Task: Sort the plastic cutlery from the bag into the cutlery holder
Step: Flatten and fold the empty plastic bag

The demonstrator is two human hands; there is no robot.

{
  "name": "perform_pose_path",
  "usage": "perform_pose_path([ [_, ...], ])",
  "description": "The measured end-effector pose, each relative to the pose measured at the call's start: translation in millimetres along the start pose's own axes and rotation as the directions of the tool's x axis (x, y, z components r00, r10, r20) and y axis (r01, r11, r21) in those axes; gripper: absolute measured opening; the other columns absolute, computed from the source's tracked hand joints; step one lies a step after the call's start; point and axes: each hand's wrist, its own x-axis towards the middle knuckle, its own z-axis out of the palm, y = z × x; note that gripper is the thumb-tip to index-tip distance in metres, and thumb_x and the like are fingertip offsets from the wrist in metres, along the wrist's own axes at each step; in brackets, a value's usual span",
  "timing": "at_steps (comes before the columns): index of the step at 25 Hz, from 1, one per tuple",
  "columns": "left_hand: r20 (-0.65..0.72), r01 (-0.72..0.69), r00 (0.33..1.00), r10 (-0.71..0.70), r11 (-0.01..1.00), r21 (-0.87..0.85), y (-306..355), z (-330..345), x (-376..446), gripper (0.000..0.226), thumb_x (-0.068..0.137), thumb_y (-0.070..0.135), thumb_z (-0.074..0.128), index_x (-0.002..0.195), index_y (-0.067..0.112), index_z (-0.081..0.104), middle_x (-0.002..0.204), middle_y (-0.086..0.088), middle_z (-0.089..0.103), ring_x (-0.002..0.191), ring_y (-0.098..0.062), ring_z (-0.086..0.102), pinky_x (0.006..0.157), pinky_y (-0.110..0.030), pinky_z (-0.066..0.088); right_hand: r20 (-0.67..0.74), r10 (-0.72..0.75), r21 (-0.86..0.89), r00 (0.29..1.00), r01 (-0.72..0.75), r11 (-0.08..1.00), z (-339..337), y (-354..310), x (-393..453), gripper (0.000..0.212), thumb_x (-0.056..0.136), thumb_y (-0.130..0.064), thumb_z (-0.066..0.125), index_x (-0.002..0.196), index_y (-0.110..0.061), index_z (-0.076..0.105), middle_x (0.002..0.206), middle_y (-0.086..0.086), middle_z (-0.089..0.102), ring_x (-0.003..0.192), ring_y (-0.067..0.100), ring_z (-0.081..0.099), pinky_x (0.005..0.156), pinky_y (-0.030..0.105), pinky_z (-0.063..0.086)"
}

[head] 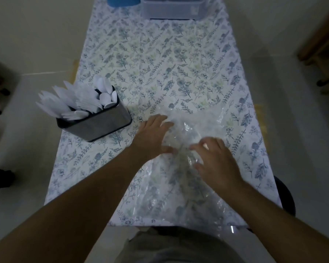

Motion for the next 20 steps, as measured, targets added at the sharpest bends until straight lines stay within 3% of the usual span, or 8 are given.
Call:
perform_pose_path([
  [2,0.137,-0.087,0.988,0.07,0.989,0.121,-3,3,5,0.132,0.059,0.072,0.076,0.158,0.02,0.008,0.166,-0.009,0.001,0.153,-0.028,-0.001,0.121,-0.046,0.008,0.061,0.023,-0.021,0.998,-0.021,1.0,-4,5,25,0.086,0.074,-0.021,0.088,0.147,-0.031,0.045,0.156,0.007,0.031,0.145,0.026,0.026,0.1,0.042,0.05],
  [4,0.219,-0.104,0.974,0.054,0.969,0.224,-7,11,10,0.155,0.047,0.079,0.077,0.157,0.016,-0.012,0.165,-0.012,-0.015,0.152,-0.033,-0.009,0.123,-0.051,0.006,0.263,0.123,-0.064,0.957,-0.109,0.992,-4,17,46,0.114,0.069,-0.028,0.092,0.158,-0.034,0.021,0.166,0.008,0.005,0.153,0.029,0.006,0.106,0.053,0.046],
  [9,0.401,0.064,0.9,-0.171,0.962,0.267,-20,13,16,0.176,0.029,0.086,0.076,0.149,0.017,-0.033,0.158,-0.016,-0.033,0.145,-0.039,-0.029,0.119,-0.062,-0.005,0.458,0.307,-0.293,0.835,-0.184,0.938,-14,32,85,0.153,0.045,-0.054,0.097,0.159,-0.034,-0.004,0.167,0.017,-0.006,0.152,0.04,0.008,0.116,0.055,0.031],
  [11,0.425,0.076,0.887,-0.178,0.967,0.245,-16,2,21,0.17,0.034,0.092,0.067,0.152,0.013,-0.026,0.159,-0.019,-0.03,0.146,-0.039,-0.027,0.119,-0.061,-0.006,0.438,0.304,-0.345,0.846,-0.154,0.926,-14,26,91,0.154,0.044,-0.053,0.098,0.158,-0.029,-0.002,0.166,0.021,-0.004,0.152,0.041,0.008,0.119,0.053,0.027],
  [13,0.323,0.068,0.942,-0.092,0.994,0.084,-7,-9,23,0.141,0.06,0.086,0.061,0.157,0.01,-0.008,0.163,-0.017,-0.016,0.15,-0.036,-0.015,0.121,-0.055,-0.003,0.382,0.228,-0.328,0.895,-0.099,0.939,-12,20,84,0.141,0.054,-0.048,0.096,0.159,-0.029,0.004,0.166,0.018,0.0,0.152,0.038,0.01,0.118,0.05,0.028],
  [16,0.077,-0.119,0.987,0.138,0.971,-0.209,7,2,1,0.074,0.095,0.04,0.06,0.156,0.019,0.024,0.165,-0.007,0.014,0.153,-0.023,0.008,0.124,-0.046,0.015,0.295,0.09,-0.132,0.951,-0.053,0.99,-1,16,47,0.098,0.076,-0.039,0.084,0.155,-0.035,0.025,0.165,0.007,0.017,0.147,0.03,0.023,0.113,0.045,0.034],
  [18,0.2,-0.181,0.956,0.213,0.969,-0.167,8,22,-19,0.092,0.09,0.05,0.063,0.159,0.023,0.007,0.167,-0.002,-0.002,0.153,-0.021,-0.006,0.125,-0.045,0.009,0.367,0.077,-0.002,0.927,-0.082,0.997,11,22,24,0.097,0.08,-0.04,0.082,0.156,-0.043,0.021,0.169,0.0,0.008,0.153,0.026,0.012,0.12,0.043,0.024],
  [20,0.339,-0.136,0.929,0.146,0.989,-0.053,1,37,-22,0.131,0.071,0.076,0.066,0.155,0.023,-0.019,0.163,-0.001,-0.024,0.149,-0.023,-0.024,0.124,-0.047,-0.003,0.464,0.051,0.045,0.885,-0.08,0.996,18,32,18,0.11,0.077,-0.045,0.083,0.158,-0.048,0.008,0.17,-0.01,-0.008,0.156,0.022,-0.006,0.125,0.044,0.011],
])
